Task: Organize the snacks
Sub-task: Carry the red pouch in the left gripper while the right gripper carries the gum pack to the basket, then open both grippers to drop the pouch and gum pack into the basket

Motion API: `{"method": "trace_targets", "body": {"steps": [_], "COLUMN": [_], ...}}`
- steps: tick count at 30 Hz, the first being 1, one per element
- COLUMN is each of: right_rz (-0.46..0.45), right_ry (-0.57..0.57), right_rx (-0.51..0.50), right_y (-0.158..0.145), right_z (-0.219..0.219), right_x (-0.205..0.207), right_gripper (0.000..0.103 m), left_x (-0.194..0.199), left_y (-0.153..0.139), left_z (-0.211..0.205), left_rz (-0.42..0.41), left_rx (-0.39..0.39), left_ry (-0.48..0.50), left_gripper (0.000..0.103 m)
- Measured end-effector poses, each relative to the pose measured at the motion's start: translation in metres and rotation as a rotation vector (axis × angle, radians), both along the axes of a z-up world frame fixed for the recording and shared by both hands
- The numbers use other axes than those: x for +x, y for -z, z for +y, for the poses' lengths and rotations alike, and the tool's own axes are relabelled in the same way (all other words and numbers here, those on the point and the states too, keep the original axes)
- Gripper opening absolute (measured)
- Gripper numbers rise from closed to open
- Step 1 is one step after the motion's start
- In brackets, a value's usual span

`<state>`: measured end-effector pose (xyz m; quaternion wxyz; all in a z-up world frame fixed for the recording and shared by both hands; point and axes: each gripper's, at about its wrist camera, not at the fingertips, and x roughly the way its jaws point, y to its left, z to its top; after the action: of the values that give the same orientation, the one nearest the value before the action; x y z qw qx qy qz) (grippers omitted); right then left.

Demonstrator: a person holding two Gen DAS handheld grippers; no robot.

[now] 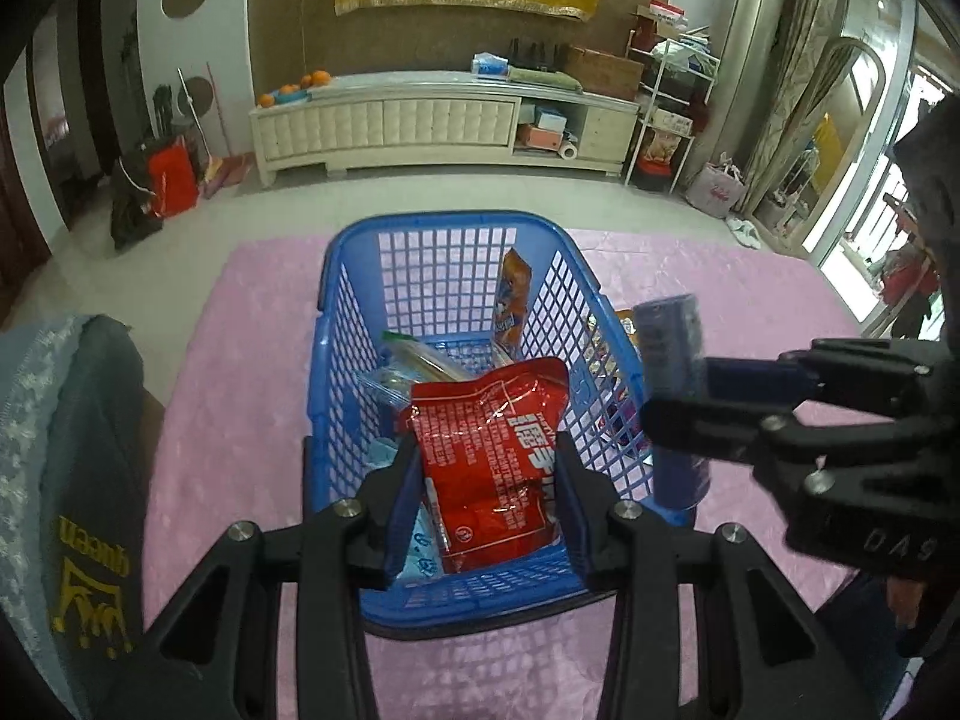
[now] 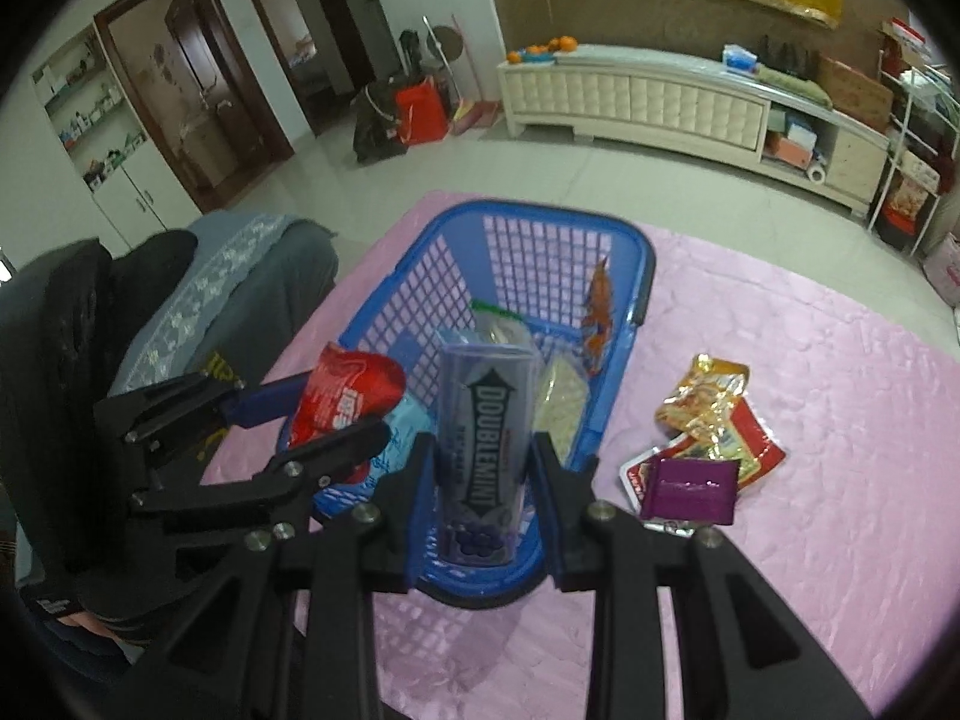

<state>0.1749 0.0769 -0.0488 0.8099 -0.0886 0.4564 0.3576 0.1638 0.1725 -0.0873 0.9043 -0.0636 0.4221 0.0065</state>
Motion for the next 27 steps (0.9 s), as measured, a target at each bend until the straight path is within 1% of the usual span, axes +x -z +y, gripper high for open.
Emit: {"method": "trace_targets", "body": {"steps": [4,7,11,17,20,21,24,26,27], "right_rz": [0.013,0.018,0.030,0.034,0.048,0.045,-0.003,-0.017,-0.025], "right_ry": [0.006,0.014,0.016,0.015,0.022,0.022,0.021,0.036,0.050], "right_rx": [-0.028,-0.039,-0.051,-0.095,-0.098,-0.105,-0.120,-0.106,-0.104], "right_y": [0.008,0.013,0.019,0.029,0.033,0.033,0.031,0.027,0.025], "right_z": [0.005,0.008,0.012,0.020,0.019,0.020,0.020,0.018,0.016], "right_x": [0.005,0.006,0.006,0.008,0.008,0.007,0.003,0.003,0.003], "right_gripper": [0.035,0.035,0.035,0.035,0.035,0.035,0.036,0.052,0.070], "left_x": [0.005,0.007,0.007,0.005,0.003,0.002,0.000,-0.002,-0.002], "left_y": [0.013,0.021,0.025,0.026,0.028,0.028,0.026,0.025,0.025], "left_z": [0.002,0.007,0.014,0.017,0.021,0.022,0.023,0.021,0.020], "left_rz": [0.019,0.030,0.034,0.033,0.037,0.038,0.037,0.036,0.035], "left_rx": [-0.005,-0.011,-0.032,-0.024,-0.027,-0.027,-0.025,-0.023,-0.020], "left_ry": [0.021,0.014,0.003,-0.001,-0.011,-0.013,-0.017,-0.017,-0.018], "left_gripper": [0.039,0.039,0.039,0.039,0.039,0.039,0.039,0.039,0.040]}}
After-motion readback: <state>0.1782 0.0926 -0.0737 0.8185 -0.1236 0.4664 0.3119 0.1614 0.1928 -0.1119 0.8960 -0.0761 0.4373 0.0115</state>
